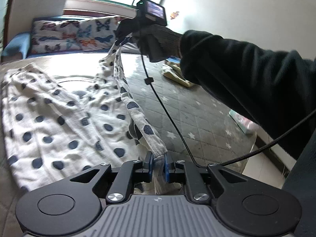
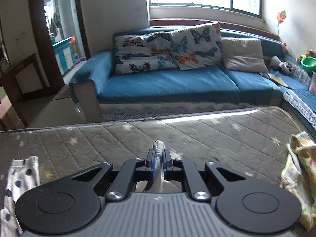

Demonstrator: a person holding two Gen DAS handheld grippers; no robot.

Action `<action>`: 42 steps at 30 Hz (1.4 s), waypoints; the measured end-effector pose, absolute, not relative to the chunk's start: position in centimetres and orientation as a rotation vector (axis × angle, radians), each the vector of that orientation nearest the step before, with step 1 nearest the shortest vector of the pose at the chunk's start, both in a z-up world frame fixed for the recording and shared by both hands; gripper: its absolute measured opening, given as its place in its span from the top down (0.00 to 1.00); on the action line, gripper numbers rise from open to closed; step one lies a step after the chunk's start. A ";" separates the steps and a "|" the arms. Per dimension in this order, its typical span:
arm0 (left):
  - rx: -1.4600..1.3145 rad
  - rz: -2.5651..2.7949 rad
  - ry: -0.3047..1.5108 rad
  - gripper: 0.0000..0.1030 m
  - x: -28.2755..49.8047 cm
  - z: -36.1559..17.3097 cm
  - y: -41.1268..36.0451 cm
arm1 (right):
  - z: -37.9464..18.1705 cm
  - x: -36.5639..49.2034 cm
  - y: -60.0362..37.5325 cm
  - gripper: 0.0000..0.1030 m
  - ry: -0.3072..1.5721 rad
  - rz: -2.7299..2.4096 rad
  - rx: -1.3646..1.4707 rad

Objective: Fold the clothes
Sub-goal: 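Lift the pants by the waistband with the right gripper, hanging them up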

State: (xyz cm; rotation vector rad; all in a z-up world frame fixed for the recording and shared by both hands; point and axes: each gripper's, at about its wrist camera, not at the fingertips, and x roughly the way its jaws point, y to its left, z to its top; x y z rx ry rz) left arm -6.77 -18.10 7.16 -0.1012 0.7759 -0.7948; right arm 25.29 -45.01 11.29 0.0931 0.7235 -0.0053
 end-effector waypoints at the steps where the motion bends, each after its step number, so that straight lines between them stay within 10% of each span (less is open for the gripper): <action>1: -0.110 -0.785 0.772 0.88 -6.9 7.2 -17.6 | 11.7 25.5 -44.1 0.93 0.716 0.006 0.088; 42: -0.443 -0.537 0.803 0.87 -11.5 4.3 -4.5 | 8.2 28.0 -11.2 0.93 0.748 0.372 -0.103</action>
